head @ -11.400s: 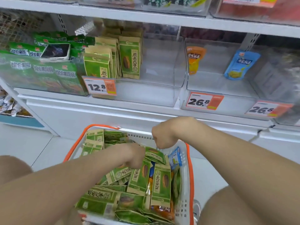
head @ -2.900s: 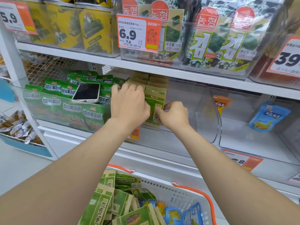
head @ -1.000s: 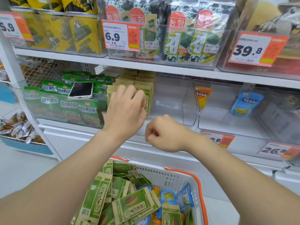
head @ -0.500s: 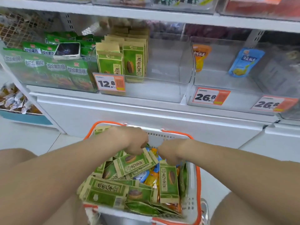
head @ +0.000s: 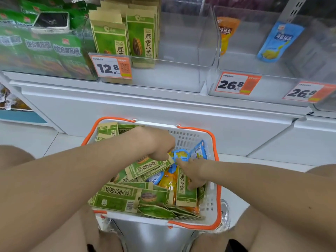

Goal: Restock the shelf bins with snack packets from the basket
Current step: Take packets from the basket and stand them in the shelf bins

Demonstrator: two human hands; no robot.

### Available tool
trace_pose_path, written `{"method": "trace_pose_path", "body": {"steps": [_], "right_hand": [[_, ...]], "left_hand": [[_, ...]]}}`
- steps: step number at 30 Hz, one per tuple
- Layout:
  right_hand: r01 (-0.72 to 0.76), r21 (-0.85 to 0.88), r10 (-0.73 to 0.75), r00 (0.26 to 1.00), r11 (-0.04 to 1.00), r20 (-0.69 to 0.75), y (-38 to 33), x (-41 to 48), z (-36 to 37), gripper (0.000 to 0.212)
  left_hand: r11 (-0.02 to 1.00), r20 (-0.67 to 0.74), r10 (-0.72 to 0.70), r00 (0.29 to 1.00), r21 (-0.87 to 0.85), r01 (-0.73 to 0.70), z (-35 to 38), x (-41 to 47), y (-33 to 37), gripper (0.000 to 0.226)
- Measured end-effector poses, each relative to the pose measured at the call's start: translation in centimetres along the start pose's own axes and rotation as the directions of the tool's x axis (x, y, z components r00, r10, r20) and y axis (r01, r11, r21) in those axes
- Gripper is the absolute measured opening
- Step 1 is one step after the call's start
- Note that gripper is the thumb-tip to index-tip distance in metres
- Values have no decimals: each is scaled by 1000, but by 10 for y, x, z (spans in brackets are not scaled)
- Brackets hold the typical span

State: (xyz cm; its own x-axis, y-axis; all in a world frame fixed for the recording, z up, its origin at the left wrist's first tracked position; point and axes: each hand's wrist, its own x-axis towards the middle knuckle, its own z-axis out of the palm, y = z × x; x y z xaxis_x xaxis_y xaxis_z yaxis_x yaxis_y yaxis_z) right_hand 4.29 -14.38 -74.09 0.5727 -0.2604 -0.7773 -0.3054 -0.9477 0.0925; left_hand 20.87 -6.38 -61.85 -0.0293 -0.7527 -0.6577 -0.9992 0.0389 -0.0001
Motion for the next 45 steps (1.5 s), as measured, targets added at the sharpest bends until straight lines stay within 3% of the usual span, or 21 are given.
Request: {"method": "trace_pose_path", "body": {"steps": [3,8,11,15,17,19,21,23,24,26,29,31,33,35,38,39,43,45], "right_hand": [[-42,19,41,999,999,32,3,-1,-6,122],[117,128,-116,993,985,-18,-5,-11,-45,53],[178,95,-172,983,980,-67,-18,-13,-60,40],[254,264,-171,939,930,-299,-7,-21,-92,35],[274,361,-100,896,891,-433,5,-31,-112,31],[287,530,46,847,798,-529,15,-42,-131,16],[326,697,232,782,639,-578,22,-51,-148,9],[401,786,432,672,471,-601,26,-62,-163,9],[455,809,518,622,371,-587,26,-68,-169,9],[564,808,634,564,172,-528,27,-81,-181,9],[677,733,720,475,68,-506,27,-97,-191,9],[755,655,762,432,-13,-483,24,-105,-195,18],[796,591,768,458,-131,-447,20,-109,-199,22],[775,600,734,524,-201,-431,16,-109,-200,17],[712,684,660,591,-158,-463,9,-110,-202,19],[701,703,639,596,-117,-487,7,-109,-204,21],[732,681,572,566,-17,-594,3,-112,-213,22],[758,634,563,460,153,-686,5,-111,-221,27]], "left_hand": [[1000,11,5,1000,24,-6,3,2,-2,37],[998,55,-18,998,63,14,3,-4,-4,36],[1000,82,-15,997,26,13,0,-10,-4,41],[994,66,-80,995,-63,84,-10,-21,-11,40],[979,-1,-163,987,-120,162,-14,-27,-17,40],[954,-87,-240,967,-206,218,-18,-32,-24,33],[922,-232,-331,915,-287,260,-22,-35,-34,21],[879,-370,-432,822,-379,291,-28,-41,-43,47],[843,-423,-498,757,-443,307,-32,-45,-46,63],[759,-496,-624,603,-570,315,-38,-56,-51,75],[634,-517,-736,436,-752,178,-47,-71,-55,72],[461,-441,-786,433,-885,-66,-53,-77,-55,68],[239,-376,-805,459,-914,-329,-61,-82,-48,53],[173,-402,-818,412,-855,-489,-69,-83,-42,40],[326,-509,-820,263,-792,-516,-73,-79,-46,36],[359,-537,-808,245,-777,-517,-74,-79,-48,33],[390,-622,-722,304,-729,-563,-80,-84,-49,25],[443,-651,-700,294,-718,-536,-85,-86,-52,29]]}}
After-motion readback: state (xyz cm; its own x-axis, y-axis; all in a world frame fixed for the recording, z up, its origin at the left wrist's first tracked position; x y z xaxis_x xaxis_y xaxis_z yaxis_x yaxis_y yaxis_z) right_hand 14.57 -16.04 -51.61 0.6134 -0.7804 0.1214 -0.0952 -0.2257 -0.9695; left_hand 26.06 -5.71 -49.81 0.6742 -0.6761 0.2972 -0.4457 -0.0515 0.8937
